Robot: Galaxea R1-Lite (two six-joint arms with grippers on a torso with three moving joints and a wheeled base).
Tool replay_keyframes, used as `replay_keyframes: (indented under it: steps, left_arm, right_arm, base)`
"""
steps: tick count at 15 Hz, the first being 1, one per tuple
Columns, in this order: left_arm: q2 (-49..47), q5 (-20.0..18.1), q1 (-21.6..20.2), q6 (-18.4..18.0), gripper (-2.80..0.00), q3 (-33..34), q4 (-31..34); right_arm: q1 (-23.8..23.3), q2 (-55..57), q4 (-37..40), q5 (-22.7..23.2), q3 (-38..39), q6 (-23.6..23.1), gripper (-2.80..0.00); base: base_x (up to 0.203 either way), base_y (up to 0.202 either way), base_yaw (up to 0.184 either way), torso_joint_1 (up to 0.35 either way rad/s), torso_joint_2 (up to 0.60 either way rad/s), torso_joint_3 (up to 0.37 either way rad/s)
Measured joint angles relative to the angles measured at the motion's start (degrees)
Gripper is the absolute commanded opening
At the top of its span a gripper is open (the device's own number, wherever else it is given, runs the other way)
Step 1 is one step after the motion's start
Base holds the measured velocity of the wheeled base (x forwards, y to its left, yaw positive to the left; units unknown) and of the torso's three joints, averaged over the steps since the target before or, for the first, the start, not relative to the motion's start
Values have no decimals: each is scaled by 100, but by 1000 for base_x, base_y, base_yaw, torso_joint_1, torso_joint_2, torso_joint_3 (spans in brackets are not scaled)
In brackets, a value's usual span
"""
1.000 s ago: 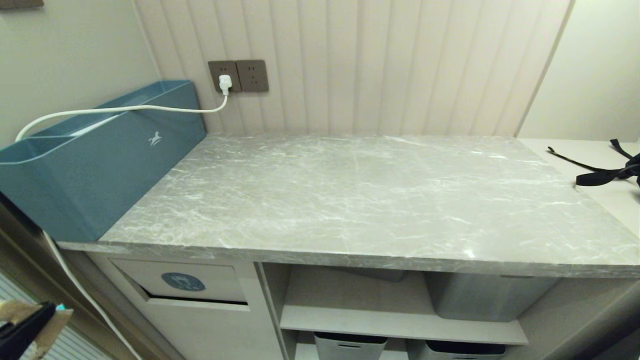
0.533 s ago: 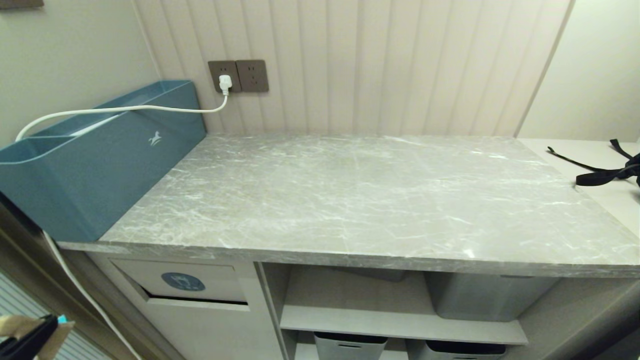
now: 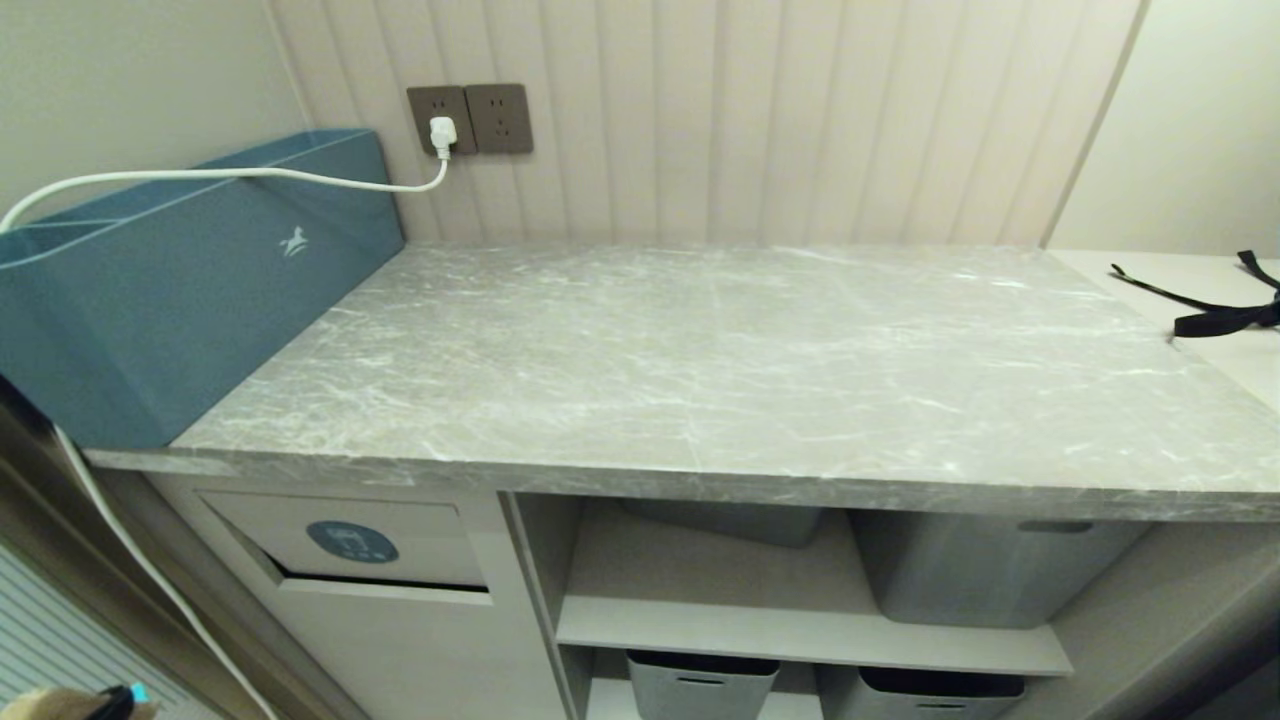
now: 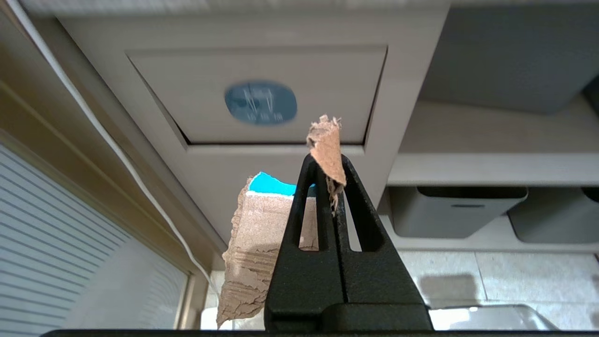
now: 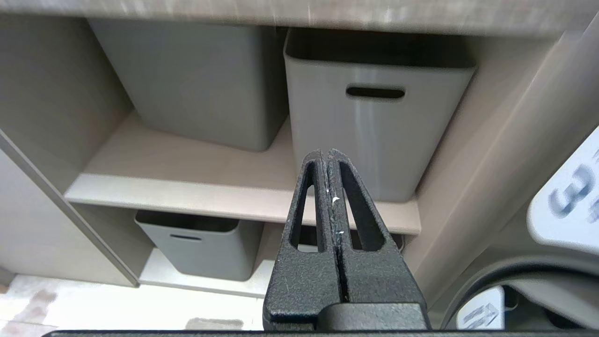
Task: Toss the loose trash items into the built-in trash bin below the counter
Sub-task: Put the garbage in the trash can
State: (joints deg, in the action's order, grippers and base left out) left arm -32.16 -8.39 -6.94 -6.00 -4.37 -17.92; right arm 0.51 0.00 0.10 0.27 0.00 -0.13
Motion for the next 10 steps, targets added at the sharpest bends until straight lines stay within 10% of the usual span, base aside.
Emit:
replay_keyframes:
  steps: [10]
  left_arm:
    - [-1315, -258, 46, -52, -280, -1116, -24]
  right_arm:
    - [0, 0, 0, -3, 0, 9, -280]
  base:
    - [0, 0, 0, -195, 481, 285]
